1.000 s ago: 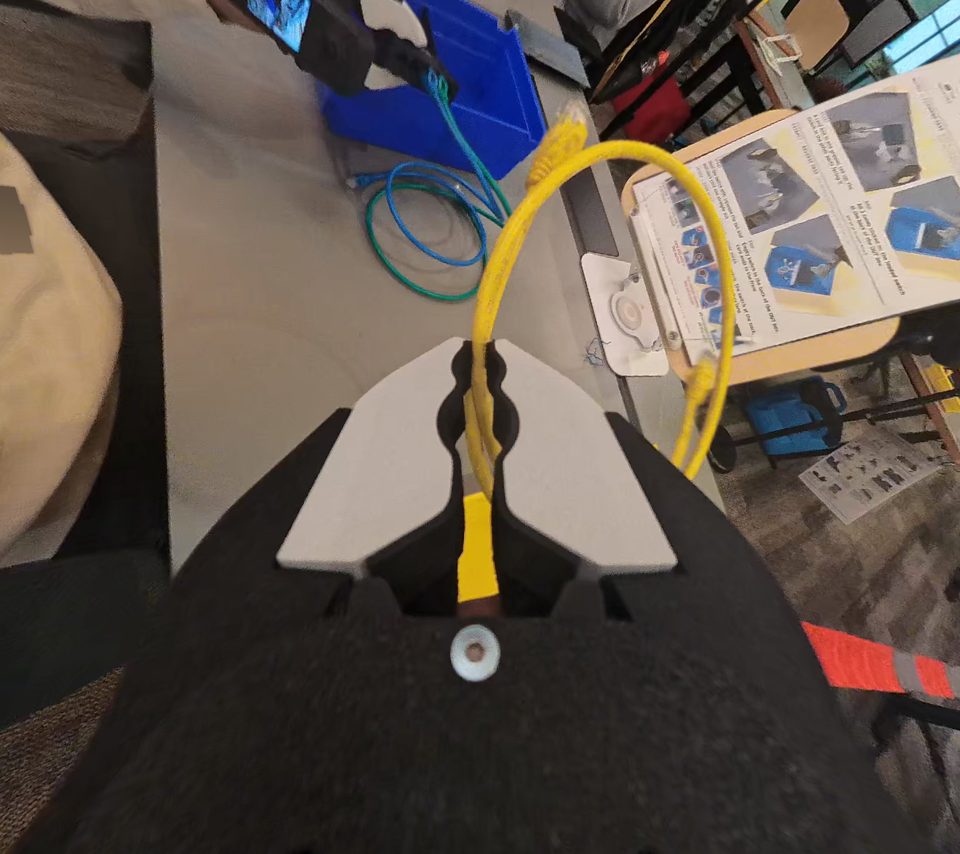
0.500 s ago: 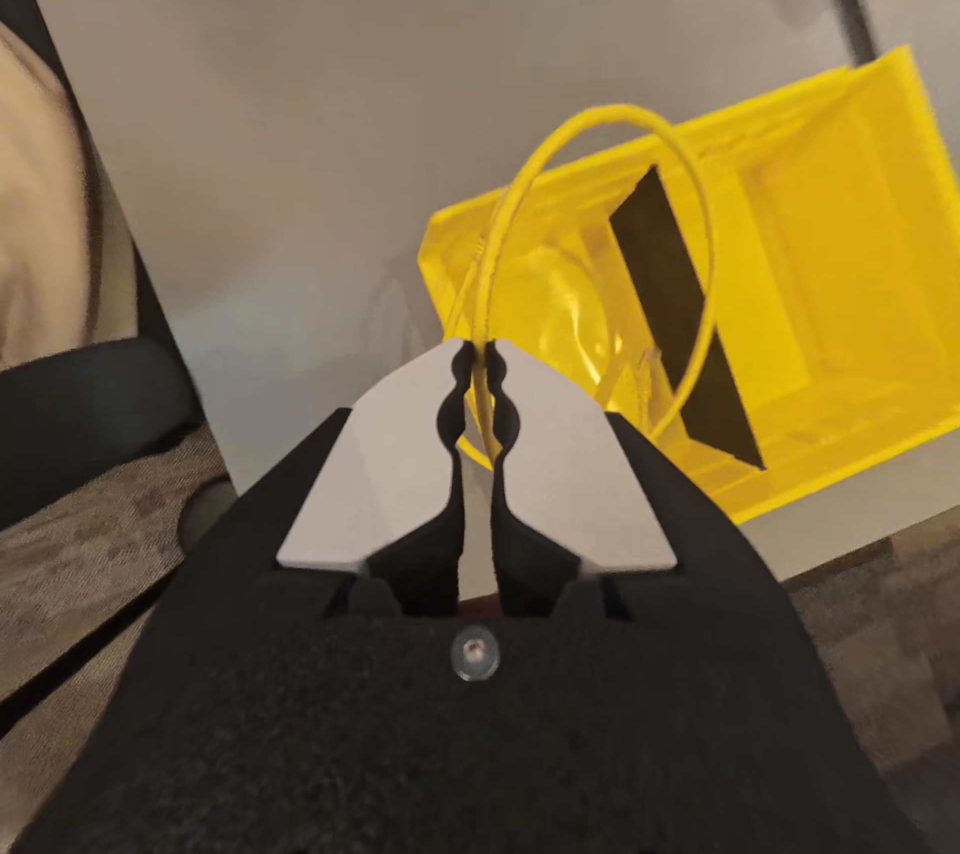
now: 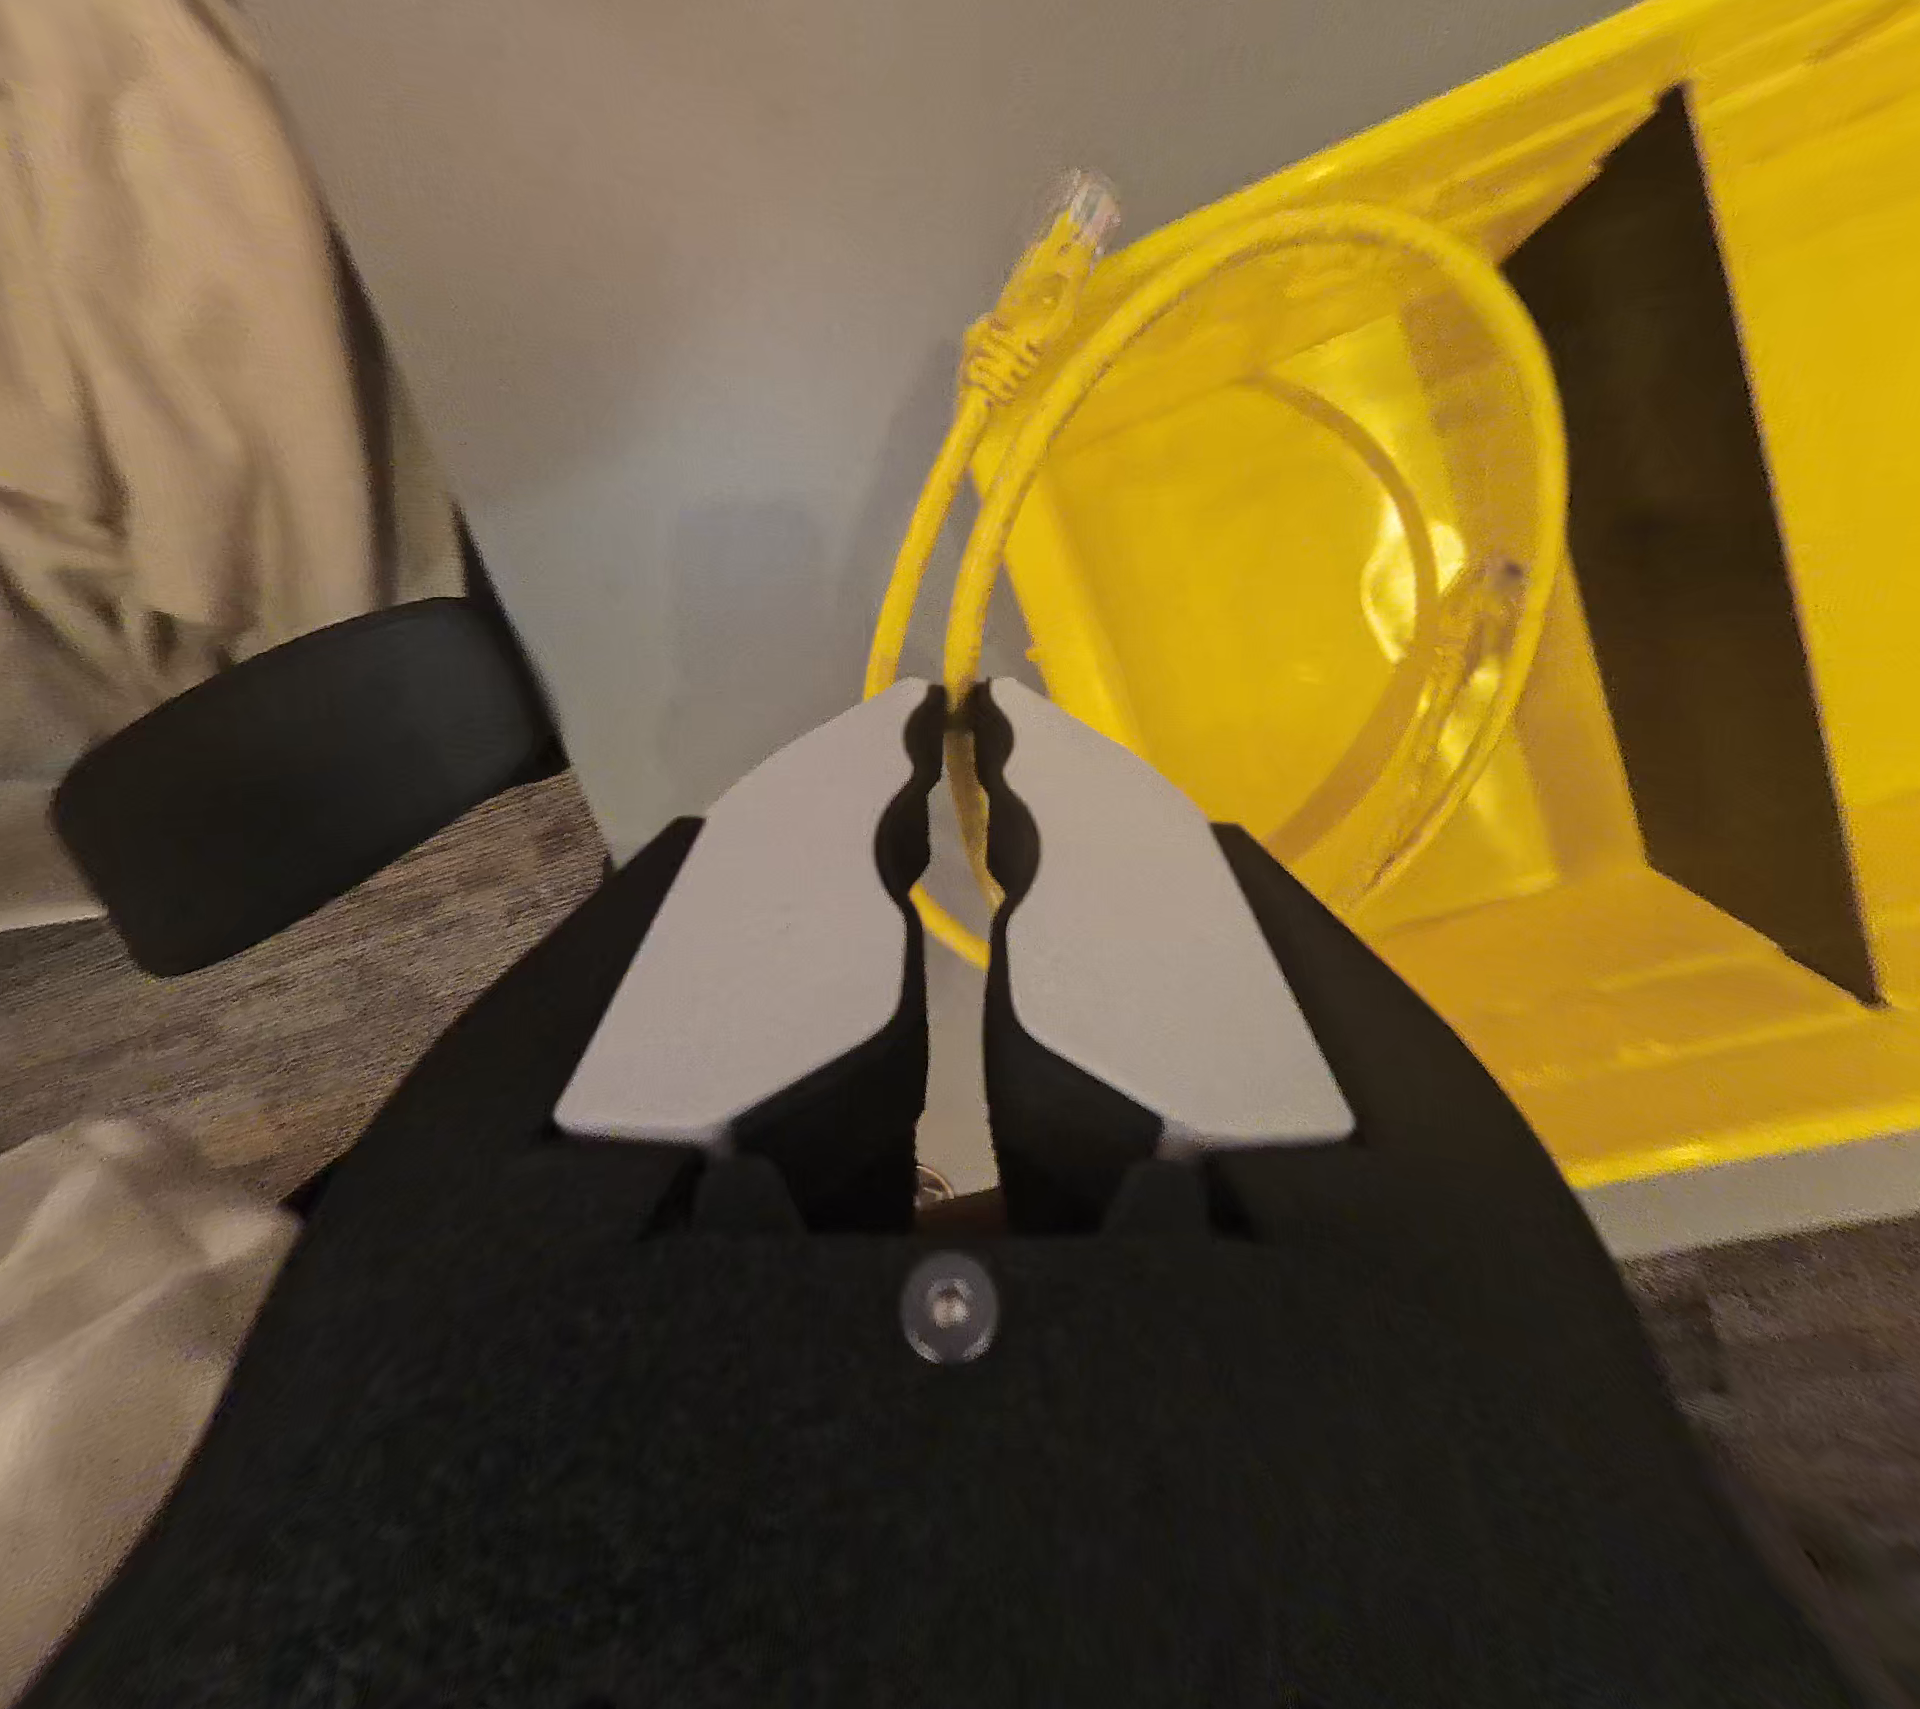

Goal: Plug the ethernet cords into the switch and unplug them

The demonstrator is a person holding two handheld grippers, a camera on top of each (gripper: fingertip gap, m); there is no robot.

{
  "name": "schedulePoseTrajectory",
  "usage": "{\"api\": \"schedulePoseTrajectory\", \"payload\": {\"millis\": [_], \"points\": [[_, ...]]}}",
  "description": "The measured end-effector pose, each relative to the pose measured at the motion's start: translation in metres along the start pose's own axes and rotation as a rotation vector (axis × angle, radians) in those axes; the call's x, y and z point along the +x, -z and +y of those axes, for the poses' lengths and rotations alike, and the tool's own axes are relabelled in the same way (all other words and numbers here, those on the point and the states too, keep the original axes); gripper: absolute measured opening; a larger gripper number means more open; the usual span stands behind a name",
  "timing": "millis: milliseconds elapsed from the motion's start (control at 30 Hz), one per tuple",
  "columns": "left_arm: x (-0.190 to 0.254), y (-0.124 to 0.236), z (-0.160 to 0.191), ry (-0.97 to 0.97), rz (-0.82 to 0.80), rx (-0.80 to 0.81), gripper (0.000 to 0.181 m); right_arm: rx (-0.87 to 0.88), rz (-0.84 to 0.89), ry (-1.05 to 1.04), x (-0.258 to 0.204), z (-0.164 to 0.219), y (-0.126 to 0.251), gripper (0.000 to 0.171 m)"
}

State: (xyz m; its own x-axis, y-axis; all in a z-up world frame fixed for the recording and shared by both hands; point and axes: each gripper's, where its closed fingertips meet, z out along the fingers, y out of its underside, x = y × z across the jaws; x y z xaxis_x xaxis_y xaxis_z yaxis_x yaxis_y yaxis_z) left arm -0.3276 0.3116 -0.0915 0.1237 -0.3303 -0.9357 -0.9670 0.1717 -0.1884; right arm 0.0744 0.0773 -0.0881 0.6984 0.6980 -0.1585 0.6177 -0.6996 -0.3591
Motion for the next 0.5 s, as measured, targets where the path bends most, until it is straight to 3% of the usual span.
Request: {"api": "schedulePoseTrajectory", "payload": {"millis": [200, 300, 367, 500], "points": [[0.004, -0.001, -0.003, -0.009, 0.014, 0.007, 0.029, -0.232, 0.097, -0.043, 0.037, 0.032, -0.032, 0.006], [0.004, 0.0, -0.003, -0.007, 0.015, 0.009, 0.029, -0.31, 0.06, -0.068, 0.039, 0.042, -0.052, 0.007], [0.005, 0.001, -0.003, -0.009, 0.017, 0.01, 0.029, -0.318, 0.039, -0.068, 0.04, 0.041, -0.062, 0.007], [0.009, 0.001, -0.003, -0.016, 0.025, 0.009, 0.029, -0.161, 0.054, -0.052, 0.041, 0.014, -0.06, 0.023]]}}
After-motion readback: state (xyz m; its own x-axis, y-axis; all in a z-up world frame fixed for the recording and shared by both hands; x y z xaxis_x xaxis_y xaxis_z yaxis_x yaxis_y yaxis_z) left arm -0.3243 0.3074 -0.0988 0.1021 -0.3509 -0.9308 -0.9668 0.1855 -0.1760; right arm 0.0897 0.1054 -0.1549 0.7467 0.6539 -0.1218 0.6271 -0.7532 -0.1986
